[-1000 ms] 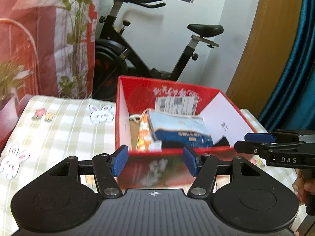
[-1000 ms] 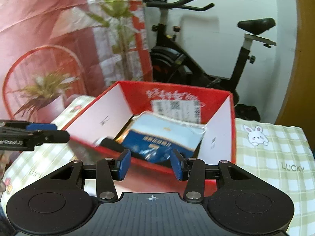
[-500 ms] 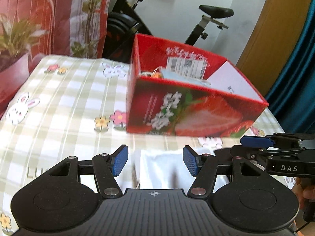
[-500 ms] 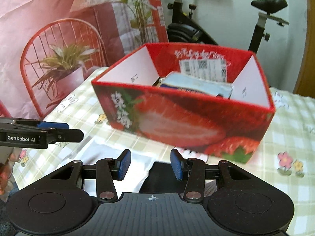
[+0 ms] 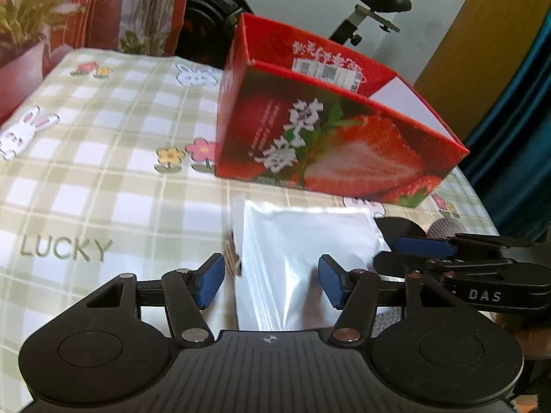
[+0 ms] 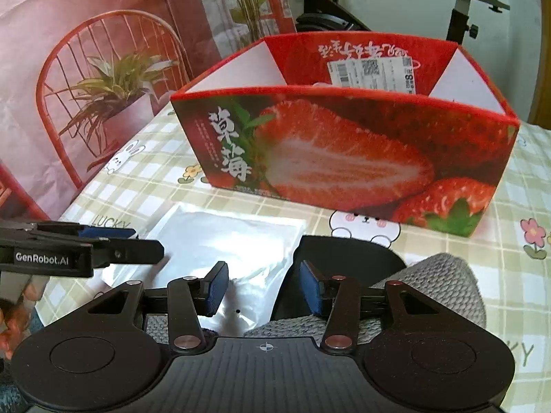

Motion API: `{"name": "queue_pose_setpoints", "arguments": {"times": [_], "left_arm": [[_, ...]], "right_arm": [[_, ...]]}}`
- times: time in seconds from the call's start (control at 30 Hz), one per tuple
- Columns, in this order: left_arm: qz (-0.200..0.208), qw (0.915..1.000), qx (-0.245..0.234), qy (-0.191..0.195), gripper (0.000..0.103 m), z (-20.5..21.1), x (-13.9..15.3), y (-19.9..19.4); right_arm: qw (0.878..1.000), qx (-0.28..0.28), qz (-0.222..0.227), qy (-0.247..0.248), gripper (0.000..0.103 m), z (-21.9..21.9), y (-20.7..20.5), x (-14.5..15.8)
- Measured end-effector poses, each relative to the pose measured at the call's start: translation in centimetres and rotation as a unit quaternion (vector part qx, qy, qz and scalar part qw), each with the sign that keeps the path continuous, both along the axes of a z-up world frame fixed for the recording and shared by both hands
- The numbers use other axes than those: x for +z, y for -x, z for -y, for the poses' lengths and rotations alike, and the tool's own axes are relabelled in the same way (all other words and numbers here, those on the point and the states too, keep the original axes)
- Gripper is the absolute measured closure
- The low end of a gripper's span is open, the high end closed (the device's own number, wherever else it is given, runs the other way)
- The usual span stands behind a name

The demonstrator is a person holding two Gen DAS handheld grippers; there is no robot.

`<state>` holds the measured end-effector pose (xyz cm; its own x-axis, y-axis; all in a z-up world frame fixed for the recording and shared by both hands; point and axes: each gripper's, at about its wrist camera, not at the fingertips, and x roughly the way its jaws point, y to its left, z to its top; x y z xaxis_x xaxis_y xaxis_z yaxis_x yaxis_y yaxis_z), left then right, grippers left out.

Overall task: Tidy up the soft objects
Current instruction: 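Move the left tool back and lower it onto the white bag, then close the left gripper on the white plastic bag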

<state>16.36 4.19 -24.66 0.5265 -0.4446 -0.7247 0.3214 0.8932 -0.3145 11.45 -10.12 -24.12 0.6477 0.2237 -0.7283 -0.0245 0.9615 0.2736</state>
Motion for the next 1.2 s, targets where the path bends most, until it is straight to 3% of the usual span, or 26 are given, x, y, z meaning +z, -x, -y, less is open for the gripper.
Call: {"name": "queue_pose_setpoints", "arguments": {"times": [0.07,0.3,0.63,1.2], "left_arm": [[-0.005,0.9999,-0.006,0.006,0.05,0.0,-0.4,0.1],[-0.006,0.9999,-0.004,0.013,0.051,-0.1,-1.4,0.4],[-0.014,0.9995,0.007,0.029,0.051,-0.2,-2.7,0.7],[-0.016,0.9988,0.008,0.045,0.054,-0.3,-3.0,0.6]], "right_arm": [[1.0,0.0,-0.004,-0.002,0.059,-0.2,-0.1,-0.3],[1.0,-0.009,-0.005,-0.017,0.057,-0.1,0.1,-1.7],[1.0,0.0,0.027,-0.003,0.057,-0.4,1.1,-2.9],[0.999,0.015,0.031,-0.027,0.057,-0.6,0.3,-2.4]]}}
